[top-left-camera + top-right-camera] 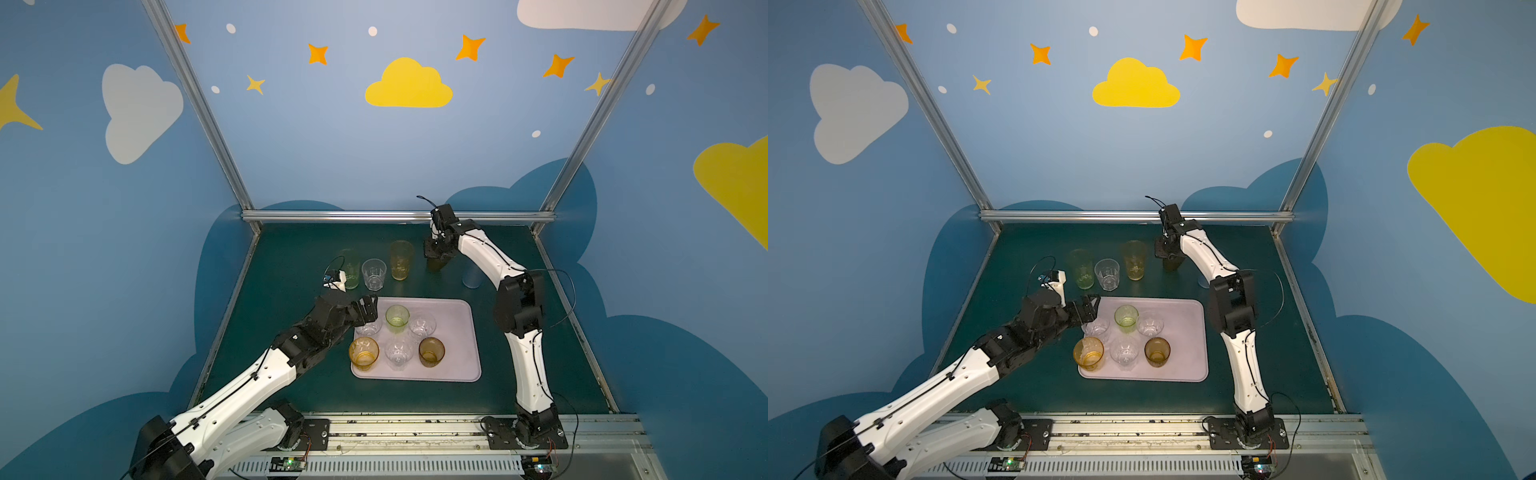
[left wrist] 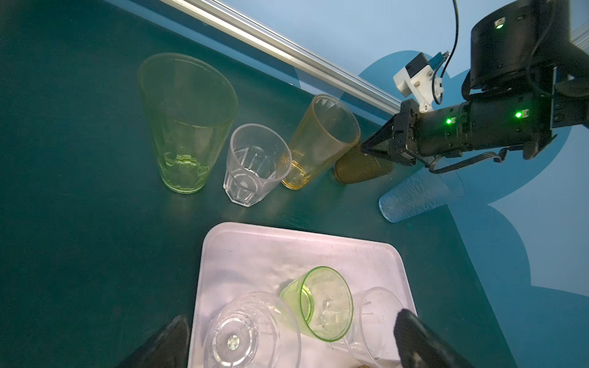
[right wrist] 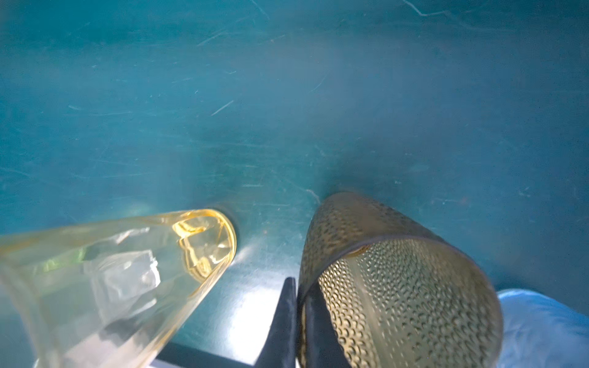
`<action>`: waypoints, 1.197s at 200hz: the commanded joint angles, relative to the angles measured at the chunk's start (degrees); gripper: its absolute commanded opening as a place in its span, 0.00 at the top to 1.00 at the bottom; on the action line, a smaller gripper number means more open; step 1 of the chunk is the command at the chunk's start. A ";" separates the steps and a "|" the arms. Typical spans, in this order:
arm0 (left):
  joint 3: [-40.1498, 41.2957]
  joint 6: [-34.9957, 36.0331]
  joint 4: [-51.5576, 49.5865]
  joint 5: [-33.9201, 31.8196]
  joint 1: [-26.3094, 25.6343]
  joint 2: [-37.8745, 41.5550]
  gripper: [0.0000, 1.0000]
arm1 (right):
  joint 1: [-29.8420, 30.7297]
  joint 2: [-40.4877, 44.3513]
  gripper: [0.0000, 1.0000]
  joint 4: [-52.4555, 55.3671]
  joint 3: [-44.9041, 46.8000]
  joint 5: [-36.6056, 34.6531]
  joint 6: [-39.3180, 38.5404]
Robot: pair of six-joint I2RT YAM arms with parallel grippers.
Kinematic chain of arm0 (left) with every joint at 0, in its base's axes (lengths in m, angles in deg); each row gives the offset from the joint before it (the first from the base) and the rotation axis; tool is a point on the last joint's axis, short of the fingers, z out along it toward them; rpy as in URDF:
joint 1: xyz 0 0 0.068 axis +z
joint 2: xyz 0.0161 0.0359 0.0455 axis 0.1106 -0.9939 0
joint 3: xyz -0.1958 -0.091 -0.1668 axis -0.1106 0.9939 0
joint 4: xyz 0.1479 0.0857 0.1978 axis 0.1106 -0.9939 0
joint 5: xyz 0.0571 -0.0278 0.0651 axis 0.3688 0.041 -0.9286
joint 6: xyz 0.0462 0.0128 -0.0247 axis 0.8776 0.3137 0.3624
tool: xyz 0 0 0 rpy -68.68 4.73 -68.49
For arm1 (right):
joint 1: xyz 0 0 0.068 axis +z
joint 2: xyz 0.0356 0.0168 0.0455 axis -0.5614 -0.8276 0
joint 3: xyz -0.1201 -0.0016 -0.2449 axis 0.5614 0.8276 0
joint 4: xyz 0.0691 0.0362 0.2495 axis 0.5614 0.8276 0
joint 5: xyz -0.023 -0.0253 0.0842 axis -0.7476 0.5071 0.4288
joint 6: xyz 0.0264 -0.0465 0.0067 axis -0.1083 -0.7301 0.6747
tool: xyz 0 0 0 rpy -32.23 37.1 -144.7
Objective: Place the glasses into the tray
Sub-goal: Pick up the glass from the top-center of the table.
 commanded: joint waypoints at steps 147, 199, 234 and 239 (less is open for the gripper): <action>0.90 -3.11 1.48 -2.42 0.25 6.81 0.00 | 2.68 15.08 1.00 3.42 5.19 -4.53 -0.44; -0.43 -6.95 -0.70 -4.48 0.25 8.09 0.00 | 4.08 19.47 1.00 3.69 7.39 -5.60 -0.53; 0.44 -7.41 -0.34 -4.41 0.27 9.58 0.00 | 5.24 21.60 1.00 5.29 7.90 -7.15 -0.58; 0.54 -7.40 -0.25 -4.39 0.25 9.85 0.00 | 5.50 22.06 1.00 5.28 8.11 -7.39 -0.44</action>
